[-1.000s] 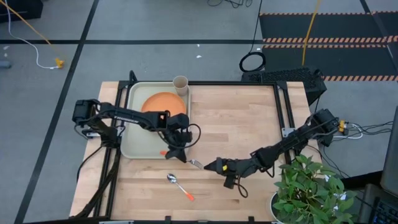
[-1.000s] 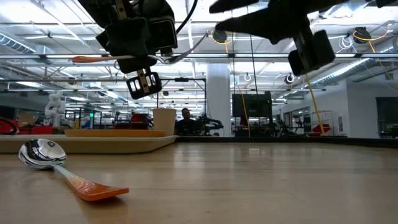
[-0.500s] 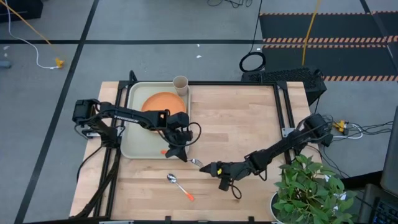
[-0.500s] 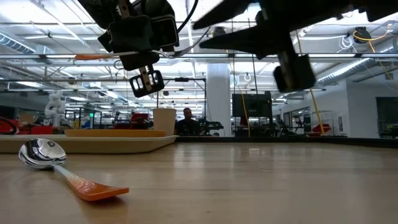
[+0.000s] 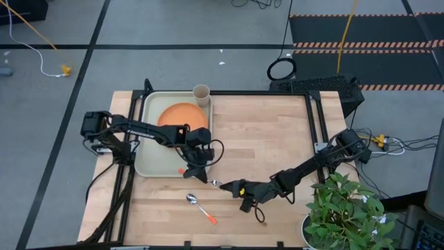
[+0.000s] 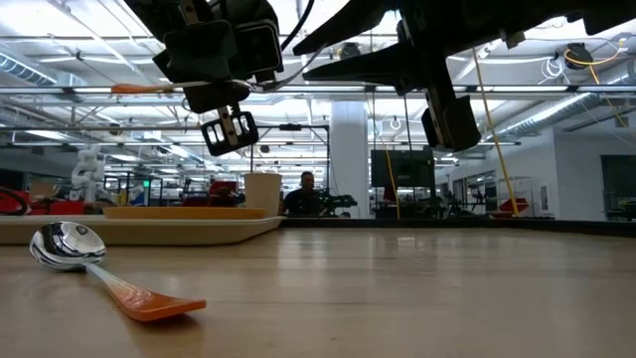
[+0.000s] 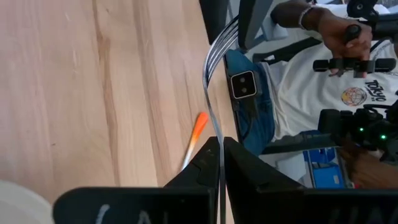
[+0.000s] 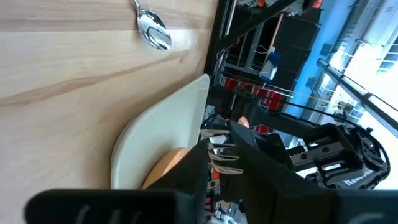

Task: Pick and place plate/cup/fork/spoon on tray
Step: Put the orange fork on the light brown tray

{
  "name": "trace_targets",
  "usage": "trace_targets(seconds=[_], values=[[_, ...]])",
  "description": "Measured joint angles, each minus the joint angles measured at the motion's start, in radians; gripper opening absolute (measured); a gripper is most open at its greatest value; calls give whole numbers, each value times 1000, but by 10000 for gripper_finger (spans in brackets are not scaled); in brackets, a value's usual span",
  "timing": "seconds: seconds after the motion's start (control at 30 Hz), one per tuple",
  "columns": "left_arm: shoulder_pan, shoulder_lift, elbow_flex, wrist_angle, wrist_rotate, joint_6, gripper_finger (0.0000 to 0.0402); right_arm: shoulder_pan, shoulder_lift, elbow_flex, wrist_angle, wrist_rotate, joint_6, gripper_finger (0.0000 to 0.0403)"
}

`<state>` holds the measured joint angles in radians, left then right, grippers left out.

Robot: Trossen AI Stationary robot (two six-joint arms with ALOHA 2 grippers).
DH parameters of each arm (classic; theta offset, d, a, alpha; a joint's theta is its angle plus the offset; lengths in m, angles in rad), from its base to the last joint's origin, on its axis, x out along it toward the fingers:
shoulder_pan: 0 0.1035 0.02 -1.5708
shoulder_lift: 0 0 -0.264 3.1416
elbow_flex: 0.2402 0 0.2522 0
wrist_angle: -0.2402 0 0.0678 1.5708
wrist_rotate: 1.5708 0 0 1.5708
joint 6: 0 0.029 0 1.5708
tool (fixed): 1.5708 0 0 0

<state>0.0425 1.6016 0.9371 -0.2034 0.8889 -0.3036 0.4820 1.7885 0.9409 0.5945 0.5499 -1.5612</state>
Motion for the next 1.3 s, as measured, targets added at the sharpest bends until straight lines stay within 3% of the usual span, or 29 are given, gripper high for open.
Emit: trace_targets(seconds=[0.17,0.3,0.53,0.7,0.97,1.3], values=[[0,0,0,-1,0,2,7,0,0,-1,-10,-1,4,12],[1,0,0,3,-3,4,13,-2,0,-2,-18,-1,20,9],[-1,0,1,56,-90,46,102,-9,0,-2,-29,-2,81,1],[-23,-6,1,87,-178,182,151,-21,0,-2,-22,-7,162,0],[-97,-115,1,47,-404,414,161,-44,0,-2,10,-61,320,0],[-232,-259,1,-128,-754,503,161,-95,0,-2,23,-190,471,0]])
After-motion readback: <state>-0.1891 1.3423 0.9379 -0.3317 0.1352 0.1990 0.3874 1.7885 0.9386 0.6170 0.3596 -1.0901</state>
